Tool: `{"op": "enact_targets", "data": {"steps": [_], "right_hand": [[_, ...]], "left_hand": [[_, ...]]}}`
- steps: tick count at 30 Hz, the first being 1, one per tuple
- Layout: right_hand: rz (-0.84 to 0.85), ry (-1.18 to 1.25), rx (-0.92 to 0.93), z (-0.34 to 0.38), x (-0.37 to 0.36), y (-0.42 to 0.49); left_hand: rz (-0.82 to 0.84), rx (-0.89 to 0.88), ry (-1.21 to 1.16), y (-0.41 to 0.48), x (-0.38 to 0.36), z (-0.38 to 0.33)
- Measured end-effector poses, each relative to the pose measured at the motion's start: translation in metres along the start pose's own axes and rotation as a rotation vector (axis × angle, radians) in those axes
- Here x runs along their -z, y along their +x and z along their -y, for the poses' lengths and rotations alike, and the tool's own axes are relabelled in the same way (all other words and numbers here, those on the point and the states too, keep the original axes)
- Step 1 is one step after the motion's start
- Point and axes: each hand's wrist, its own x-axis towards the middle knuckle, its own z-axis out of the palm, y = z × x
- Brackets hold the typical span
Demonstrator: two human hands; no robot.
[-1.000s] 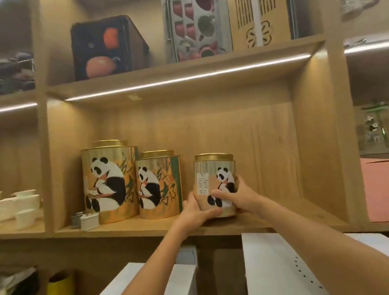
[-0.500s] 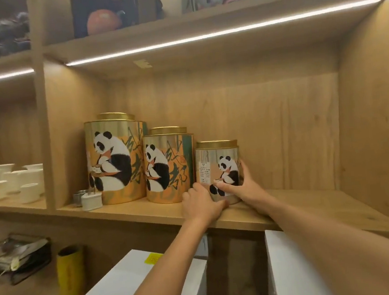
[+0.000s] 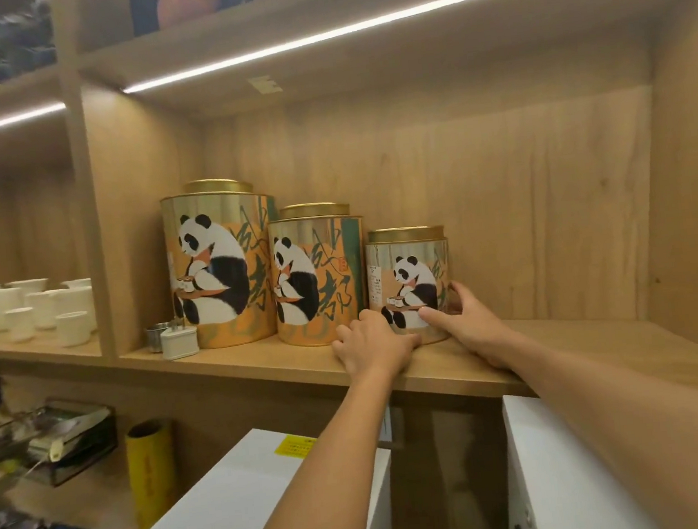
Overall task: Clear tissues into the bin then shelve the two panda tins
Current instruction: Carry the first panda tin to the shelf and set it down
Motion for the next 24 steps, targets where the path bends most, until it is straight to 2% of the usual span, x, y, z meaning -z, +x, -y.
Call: {"op": "enact_targets", "data": {"steps": [8,13,24], "right_hand": [[-0.068,-0.071,-0.064,0.0028,0.0023,-0.0005],[-0.006,0.006,-0.074,0.0000,0.0016,0.0037],[-0.019,0.020,-0.104,0.0073,0.0006,-0.0026]], "left_hand": [[0.047,-0.040,0.067,0.0014,-0.0022,-0.0032],[0.054,-0.059,0.093,-0.0009,-0.0013,-0.0039],[0.059,-0.062,0.076,-0.0006,-0.0010,-0.0027]]}}
